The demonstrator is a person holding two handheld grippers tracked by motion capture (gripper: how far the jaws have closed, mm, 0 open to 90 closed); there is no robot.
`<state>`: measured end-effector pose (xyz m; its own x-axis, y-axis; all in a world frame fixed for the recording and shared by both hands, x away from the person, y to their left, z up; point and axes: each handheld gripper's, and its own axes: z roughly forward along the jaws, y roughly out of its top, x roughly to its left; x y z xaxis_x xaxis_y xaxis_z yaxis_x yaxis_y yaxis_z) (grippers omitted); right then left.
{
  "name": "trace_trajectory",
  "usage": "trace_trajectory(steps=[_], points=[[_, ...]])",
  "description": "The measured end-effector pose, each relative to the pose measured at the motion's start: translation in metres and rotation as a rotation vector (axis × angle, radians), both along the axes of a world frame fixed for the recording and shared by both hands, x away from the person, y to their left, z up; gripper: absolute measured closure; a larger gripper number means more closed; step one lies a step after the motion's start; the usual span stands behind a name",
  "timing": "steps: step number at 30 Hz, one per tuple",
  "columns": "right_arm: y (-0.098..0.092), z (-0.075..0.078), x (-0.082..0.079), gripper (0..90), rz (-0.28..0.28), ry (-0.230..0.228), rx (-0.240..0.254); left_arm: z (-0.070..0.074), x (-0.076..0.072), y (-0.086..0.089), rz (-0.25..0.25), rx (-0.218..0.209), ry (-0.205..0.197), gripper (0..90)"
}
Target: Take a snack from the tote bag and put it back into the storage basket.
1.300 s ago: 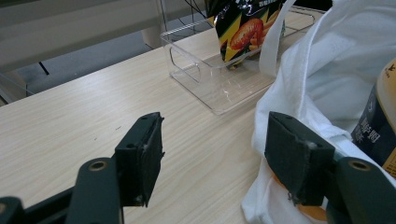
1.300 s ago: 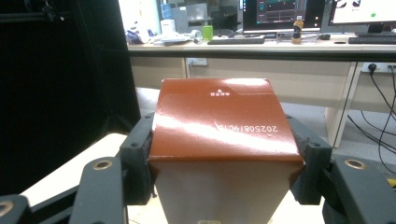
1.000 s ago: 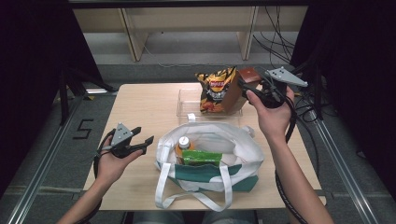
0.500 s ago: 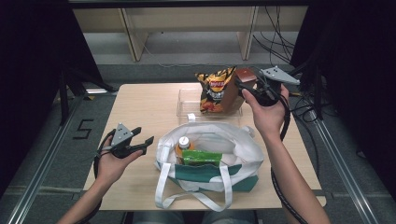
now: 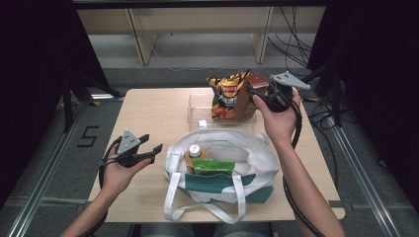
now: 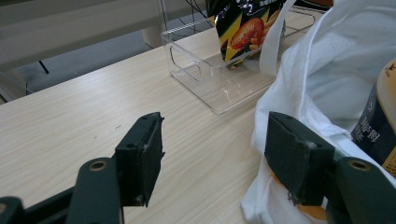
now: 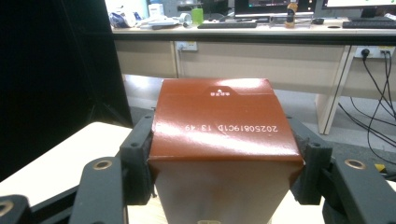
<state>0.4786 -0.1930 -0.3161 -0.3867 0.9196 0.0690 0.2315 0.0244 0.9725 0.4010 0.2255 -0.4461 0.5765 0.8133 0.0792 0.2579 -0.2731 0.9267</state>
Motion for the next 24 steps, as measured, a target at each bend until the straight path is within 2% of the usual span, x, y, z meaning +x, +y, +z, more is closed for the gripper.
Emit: trace_trajectory(steps=[1, 2, 6, 7, 8, 13, 18, 19, 22, 24], points=[[-0.001, 0.000, 0.001, 39.0, -0.002, -0.002, -0.008, 0.000, 0.000, 0.000, -0.002, 0.003, -0.001, 36.6], [0.000, 0.000, 0.001, 39.0, -0.008, 0.015, 0.001, 0.000, 0.000, 0.000, -0.004, 0.004, -0.001, 36.6], [0.000, -0.001, 0.003, 39.1, -0.009, 0.007, -0.011, 0.001, 0.000, 0.000, -0.006, 0.005, -0.005, 36.6], [0.001, 0.000, 0.003, 39.1, -0.016, 0.021, 0.004, 0.001, 0.000, 0.000, -0.003, 0.001, -0.003, 36.6], [0.000, -0.001, 0.004, 39.0, -0.019, 0.011, -0.002, 0.001, 0.000, 0.000, -0.002, 0.001, -0.003, 36.6], [0.001, -0.004, 0.006, 39.1, -0.025, 0.017, -0.001, 0.001, 0.001, 0.000, -0.012, 0.001, -0.014, 36.6], [0.001, -0.006, 0.009, 39.0, -0.030, 0.023, -0.022, 0.001, 0.001, 0.000, -0.012, -0.001, -0.012, 36.6], [0.002, -0.006, 0.008, 39.1, -0.037, 0.032, -0.009, 0.001, 0.000, 0.000, -0.002, -0.003, -0.004, 36.6], [0.002, -0.009, 0.011, 39.0, -0.035, 0.022, -0.027, 0.001, 0.000, 0.000, 0.000, -0.003, -0.004, 36.6], [0.003, -0.010, 0.011, 39.0, -0.052, 0.030, -0.015, 0.002, -0.001, 0.000, 0.000, -0.003, -0.005, 36.6]])
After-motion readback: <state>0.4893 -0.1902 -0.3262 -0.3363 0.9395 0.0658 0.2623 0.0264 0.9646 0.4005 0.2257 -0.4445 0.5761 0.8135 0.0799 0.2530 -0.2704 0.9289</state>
